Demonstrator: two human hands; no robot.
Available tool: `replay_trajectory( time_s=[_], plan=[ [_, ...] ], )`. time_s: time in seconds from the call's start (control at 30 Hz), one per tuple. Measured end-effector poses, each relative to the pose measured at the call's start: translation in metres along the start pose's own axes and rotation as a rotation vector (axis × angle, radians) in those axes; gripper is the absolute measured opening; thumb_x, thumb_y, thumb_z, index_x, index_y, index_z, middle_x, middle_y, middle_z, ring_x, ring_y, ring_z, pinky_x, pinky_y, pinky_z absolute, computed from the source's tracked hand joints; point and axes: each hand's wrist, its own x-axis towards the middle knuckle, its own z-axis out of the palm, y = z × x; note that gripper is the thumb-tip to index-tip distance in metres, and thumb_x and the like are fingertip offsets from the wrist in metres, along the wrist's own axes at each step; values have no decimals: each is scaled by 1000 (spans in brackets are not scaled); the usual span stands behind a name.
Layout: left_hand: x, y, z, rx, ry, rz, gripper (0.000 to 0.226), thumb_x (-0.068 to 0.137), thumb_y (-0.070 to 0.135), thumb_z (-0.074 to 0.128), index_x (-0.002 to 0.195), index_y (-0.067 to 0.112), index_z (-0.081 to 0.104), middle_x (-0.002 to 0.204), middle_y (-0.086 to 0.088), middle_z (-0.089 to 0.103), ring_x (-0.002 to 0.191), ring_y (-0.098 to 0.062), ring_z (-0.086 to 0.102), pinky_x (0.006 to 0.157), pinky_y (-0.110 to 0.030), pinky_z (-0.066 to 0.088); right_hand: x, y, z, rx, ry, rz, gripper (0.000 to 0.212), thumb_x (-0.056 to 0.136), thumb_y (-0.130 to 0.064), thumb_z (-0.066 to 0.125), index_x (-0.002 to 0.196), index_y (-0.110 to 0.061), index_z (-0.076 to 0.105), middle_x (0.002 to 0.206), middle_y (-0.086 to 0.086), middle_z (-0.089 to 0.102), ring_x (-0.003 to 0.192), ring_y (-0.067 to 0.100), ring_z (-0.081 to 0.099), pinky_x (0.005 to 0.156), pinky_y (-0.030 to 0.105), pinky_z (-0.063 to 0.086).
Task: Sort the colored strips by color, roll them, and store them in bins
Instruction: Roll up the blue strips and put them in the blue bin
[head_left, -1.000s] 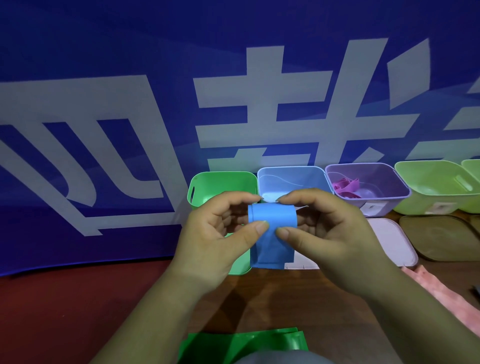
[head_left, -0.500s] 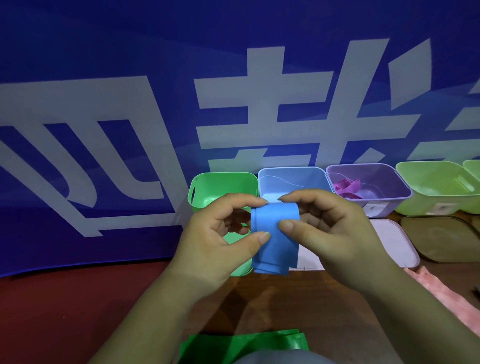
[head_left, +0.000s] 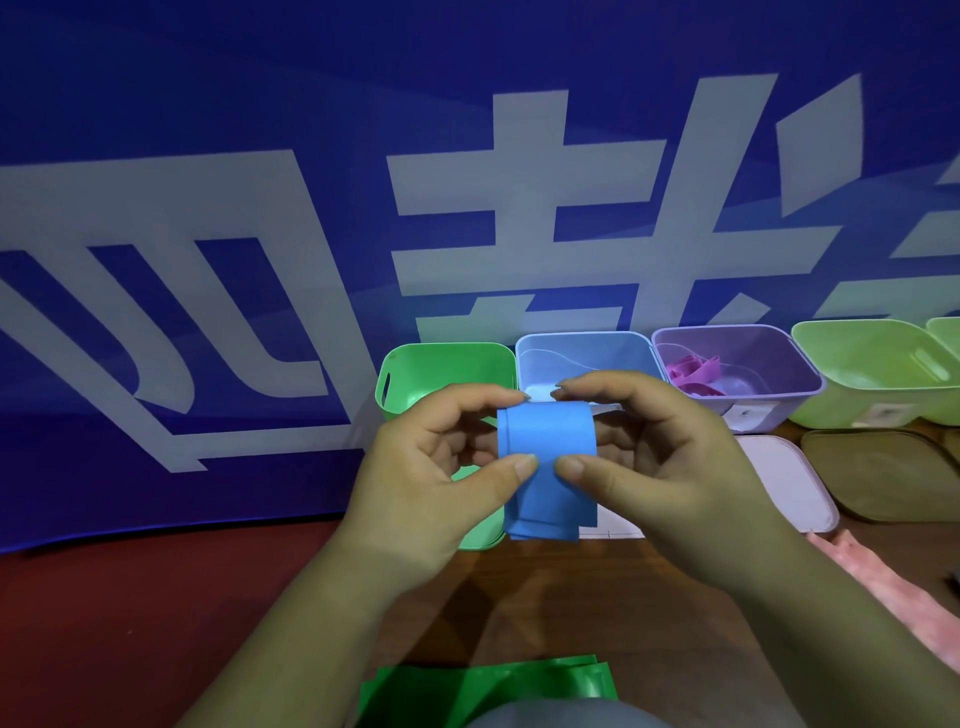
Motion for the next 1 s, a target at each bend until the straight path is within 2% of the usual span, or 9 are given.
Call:
replay_trajectory(
  time_s=[0.17, 0.27, 0.4, 0.47, 0.57, 0.67, 0.77, 0.9, 1.0],
  plan=[
    [-1, 3, 3, -62, 14, -20, 36, 70, 7, 76, 101, 24, 72, 92, -16, 68, 84, -33, 62, 79, -41, 57, 0, 1, -1, -41, -5, -38, 38, 75, -14, 77, 107, -30, 69, 113, 1, 68, 96, 28, 67, 84, 37, 55],
    [-1, 3, 4, -59, 8, -21, 36, 70, 10, 78, 102, 24, 71, 95, -19, 67, 88, -44, 60, 79, -46, 56, -1, 2, -1, -16, 0, -31, 35, 75, -13, 77, 105, -30, 70, 109, 1, 69, 93, 27, 67, 84, 39, 56],
    [-1, 4, 1, -7, -2, -7, 38, 67, 31, 78, 105, 31, 71, 101, -8, 71, 95, -38, 63, 83, -46, 57, -2, 0, -2, -22, 8, -29, 34, 74, -14, 77, 104, -29, 71, 103, -1, 69, 89, 24, 67, 80, 32, 57],
    [-1, 3, 0, 15, -20, 3, 40, 69, 31, 77, 108, 35, 70, 108, -2, 71, 99, -31, 66, 87, -47, 58, -2, -1, -2, -3, 18, -19, 34, 73, -13, 77, 103, -29, 72, 99, 2, 70, 86, 23, 67, 78, 32, 58],
    [-1, 3, -2, 57, -54, 54, 44, 72, 25, 78, 114, 33, 67, 116, -2, 69, 107, -31, 64, 90, -46, 55, -1, -2, -1, 55, 35, 5, 33, 72, -12, 76, 102, -27, 72, 89, 6, 71, 78, 15, 67, 72, 27, 57],
    [-1, 4, -3, 93, -70, 86, 44, 73, 22, 78, 115, 29, 67, 117, -1, 67, 113, -32, 62, 90, -41, 56, -1, -3, -1, 63, 49, 18, 31, 73, -14, 76, 102, -27, 72, 89, 15, 68, 79, 30, 65, 73, 40, 59],
    [0, 4, -3, 98, -73, 112, 40, 74, 20, 77, 111, 31, 69, 116, -1, 67, 113, -34, 62, 91, -44, 55, -1, -3, 0, 66, 62, 24, 30, 74, -16, 76, 101, -27, 72, 94, 20, 67, 85, 44, 61, 78, 53, 55],
    [1, 3, -1, 56, -39, 104, 37, 72, 21, 78, 107, 32, 70, 110, -1, 70, 107, -31, 65, 90, -41, 56, 1, -3, 1, 62, 63, 43, 29, 74, -19, 76, 101, -28, 73, 96, 16, 67, 85, 44, 61, 78, 53, 54],
    [1, 3, 0, 42, -32, 83, 37, 71, 22, 78, 106, 31, 71, 108, -1, 71, 104, -30, 67, 89, -40, 56, 1, -3, -1, 65, 52, 58, 30, 74, -20, 76, 103, -26, 73, 99, 11, 70, 87, 36, 67, 79, 47, 59]
  ],
)
